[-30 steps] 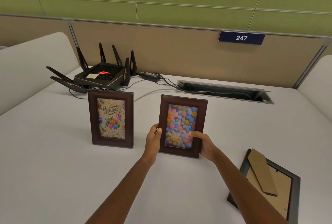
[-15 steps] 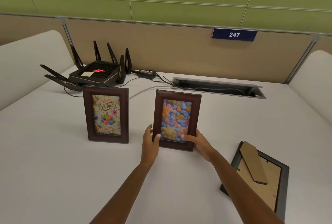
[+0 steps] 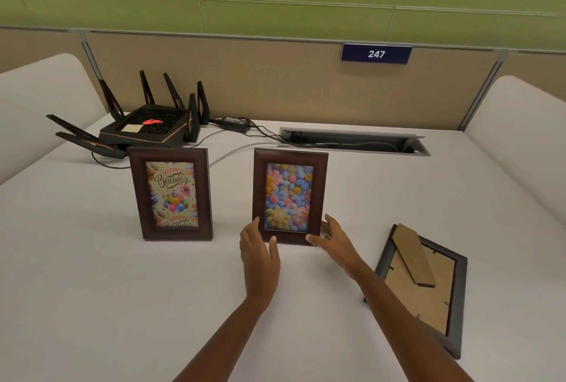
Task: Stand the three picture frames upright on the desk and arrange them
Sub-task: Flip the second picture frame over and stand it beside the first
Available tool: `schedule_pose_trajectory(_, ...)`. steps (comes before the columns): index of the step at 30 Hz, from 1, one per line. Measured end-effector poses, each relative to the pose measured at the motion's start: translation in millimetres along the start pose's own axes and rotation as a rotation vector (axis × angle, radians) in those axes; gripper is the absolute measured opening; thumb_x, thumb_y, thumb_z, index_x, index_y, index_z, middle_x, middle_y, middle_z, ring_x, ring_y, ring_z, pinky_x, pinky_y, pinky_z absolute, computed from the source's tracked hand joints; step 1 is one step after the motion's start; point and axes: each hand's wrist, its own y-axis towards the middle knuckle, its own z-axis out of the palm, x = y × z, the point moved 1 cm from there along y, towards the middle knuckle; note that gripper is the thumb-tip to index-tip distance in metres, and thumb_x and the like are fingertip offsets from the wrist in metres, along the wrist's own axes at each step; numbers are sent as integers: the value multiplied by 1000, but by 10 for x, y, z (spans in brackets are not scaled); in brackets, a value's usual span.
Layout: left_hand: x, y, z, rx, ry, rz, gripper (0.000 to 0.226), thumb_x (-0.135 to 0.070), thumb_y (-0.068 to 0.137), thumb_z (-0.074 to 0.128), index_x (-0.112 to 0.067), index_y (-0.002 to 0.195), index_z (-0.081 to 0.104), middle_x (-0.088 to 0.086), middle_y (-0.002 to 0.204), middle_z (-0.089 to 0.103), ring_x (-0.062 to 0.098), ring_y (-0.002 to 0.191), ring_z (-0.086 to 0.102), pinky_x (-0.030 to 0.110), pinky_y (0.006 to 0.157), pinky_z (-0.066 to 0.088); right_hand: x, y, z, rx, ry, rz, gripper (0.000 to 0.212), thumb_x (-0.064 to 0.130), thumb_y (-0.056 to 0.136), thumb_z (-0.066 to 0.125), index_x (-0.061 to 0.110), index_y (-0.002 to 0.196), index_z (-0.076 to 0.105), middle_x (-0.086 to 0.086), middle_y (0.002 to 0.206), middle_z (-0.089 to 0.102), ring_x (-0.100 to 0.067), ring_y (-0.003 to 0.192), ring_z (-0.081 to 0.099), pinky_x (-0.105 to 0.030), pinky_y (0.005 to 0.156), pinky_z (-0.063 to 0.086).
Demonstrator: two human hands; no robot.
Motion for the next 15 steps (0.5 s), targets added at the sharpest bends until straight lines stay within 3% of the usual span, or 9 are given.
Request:
schedule_pose_trajectory(6,-109,-213,90,205,42,69,47,-18,93,47,-5,136,33,17,145,36,28,134,37,41,109,39,-55,-214,-33,-150,-89,16,79,29,82,63,12,142,14,-12,151,26,-30,136,30,-43,110,29)
schedule_pose_trajectory(11,-263,-388,161,413,-36,170,45,-20,95,42,-12,138,30,5,148,34,19,138,31,29,112,29,-75,-437,-167,-324,-117,-15,65,22,87,57,10,140,22,-12,149,29,-26,136,31,-41,113,27)
schedule_pose_trajectory(15,-416,-483,308,629,-24,195,45,-25,97,37,-16,140,27,2,151,30,16,140,27,29,114,26,-100,-598,-387,-462,-167,-19,57,21,89,53,9,139,27,-11,148,32,-25,135,31,-38,111,26)
